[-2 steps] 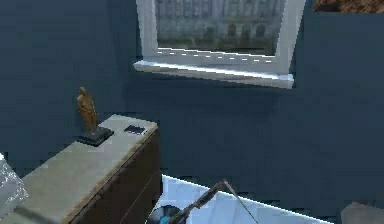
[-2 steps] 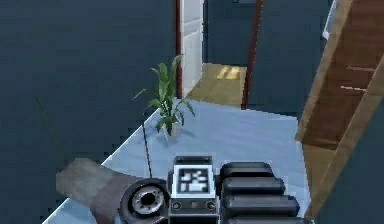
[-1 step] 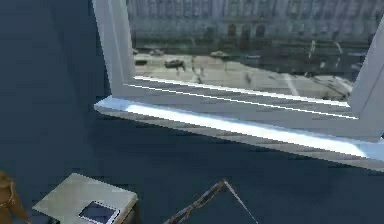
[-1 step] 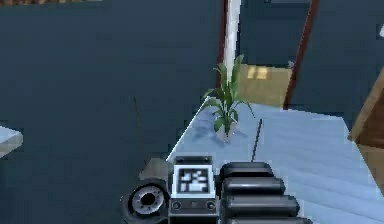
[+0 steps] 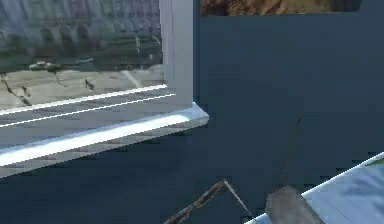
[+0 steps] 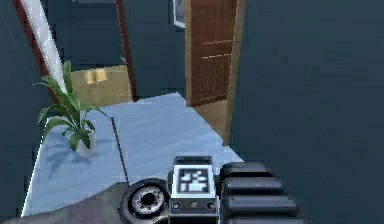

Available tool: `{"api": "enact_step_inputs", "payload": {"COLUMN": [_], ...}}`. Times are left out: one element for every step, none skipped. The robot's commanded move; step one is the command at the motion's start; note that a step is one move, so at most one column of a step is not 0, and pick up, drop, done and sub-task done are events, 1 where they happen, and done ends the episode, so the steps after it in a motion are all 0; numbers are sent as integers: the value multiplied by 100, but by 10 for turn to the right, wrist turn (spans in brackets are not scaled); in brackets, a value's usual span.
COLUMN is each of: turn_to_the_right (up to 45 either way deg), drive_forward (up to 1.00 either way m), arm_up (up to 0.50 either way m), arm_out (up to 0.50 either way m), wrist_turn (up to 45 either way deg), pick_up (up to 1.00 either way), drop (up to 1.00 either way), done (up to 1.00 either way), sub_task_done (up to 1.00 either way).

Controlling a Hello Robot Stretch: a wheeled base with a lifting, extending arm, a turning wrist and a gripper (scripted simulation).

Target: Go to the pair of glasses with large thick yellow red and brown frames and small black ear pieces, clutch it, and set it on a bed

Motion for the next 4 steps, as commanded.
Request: {"api": "enact_step_inputs", "payload": {"turn_to_the_right": [390, 0, -450, 0], "drive_forward": [0, 50, 0, 0], "arm_up": [0, 0, 0, 0], "arm_out": [0, 0, 0, 28], "wrist_turn": [0, 0, 0, 0], "pick_up": [0, 0, 0, 0], "drop": [0, 0, 0, 0], "done": [0, 0, 0, 0], "sub_task_done": [0, 0, 0, 0]}}
